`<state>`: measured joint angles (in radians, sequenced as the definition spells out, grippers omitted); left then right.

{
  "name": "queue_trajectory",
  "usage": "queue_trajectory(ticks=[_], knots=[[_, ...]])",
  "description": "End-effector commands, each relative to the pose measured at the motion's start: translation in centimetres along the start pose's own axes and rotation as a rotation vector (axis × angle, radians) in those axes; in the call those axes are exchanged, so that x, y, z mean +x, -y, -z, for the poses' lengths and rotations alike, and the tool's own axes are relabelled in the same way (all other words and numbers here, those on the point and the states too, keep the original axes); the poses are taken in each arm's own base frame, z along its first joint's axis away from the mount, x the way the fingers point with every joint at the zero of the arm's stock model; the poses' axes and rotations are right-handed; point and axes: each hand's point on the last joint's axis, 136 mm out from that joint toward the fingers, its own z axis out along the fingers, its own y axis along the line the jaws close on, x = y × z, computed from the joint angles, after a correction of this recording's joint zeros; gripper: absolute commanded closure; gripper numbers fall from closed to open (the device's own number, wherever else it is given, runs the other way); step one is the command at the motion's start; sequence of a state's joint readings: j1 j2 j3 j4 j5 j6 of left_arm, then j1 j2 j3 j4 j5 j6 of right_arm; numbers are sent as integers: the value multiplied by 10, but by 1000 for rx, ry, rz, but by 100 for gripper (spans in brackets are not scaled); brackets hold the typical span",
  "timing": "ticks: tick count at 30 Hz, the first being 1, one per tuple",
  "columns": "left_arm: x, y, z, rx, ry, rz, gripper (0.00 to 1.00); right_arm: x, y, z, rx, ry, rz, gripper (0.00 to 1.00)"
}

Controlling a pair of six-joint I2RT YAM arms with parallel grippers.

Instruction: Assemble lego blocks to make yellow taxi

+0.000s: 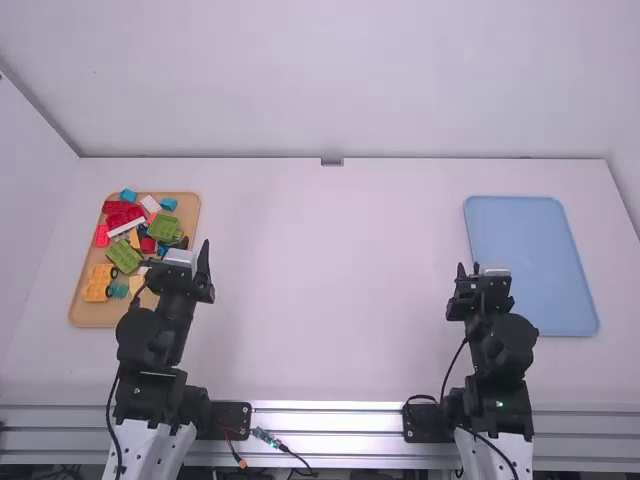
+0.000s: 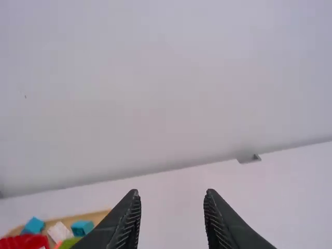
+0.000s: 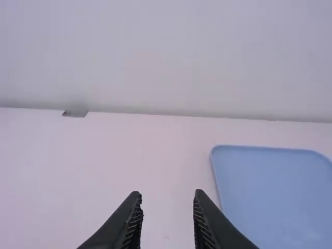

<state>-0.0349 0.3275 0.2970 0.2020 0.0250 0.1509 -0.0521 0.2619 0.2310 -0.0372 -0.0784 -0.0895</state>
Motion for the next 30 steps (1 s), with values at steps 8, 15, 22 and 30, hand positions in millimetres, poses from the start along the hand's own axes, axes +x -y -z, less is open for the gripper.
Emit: queue_trajectory(ticks=[8,15,22,30], knots=[[-68,-10,-9,-22,140,-53,56,-50,-13,2,-63,102,77,67],[-91,-20,-26,-53,131,58,45,-63,-19,0,-77,103,86,62],[-85,-30,-45,-95,21,133,34,-66,-18,-4,-63,66,84,58],[-76,-37,-69,-131,-118,183,20,-87,-17,-9,-66,75,9,51]])
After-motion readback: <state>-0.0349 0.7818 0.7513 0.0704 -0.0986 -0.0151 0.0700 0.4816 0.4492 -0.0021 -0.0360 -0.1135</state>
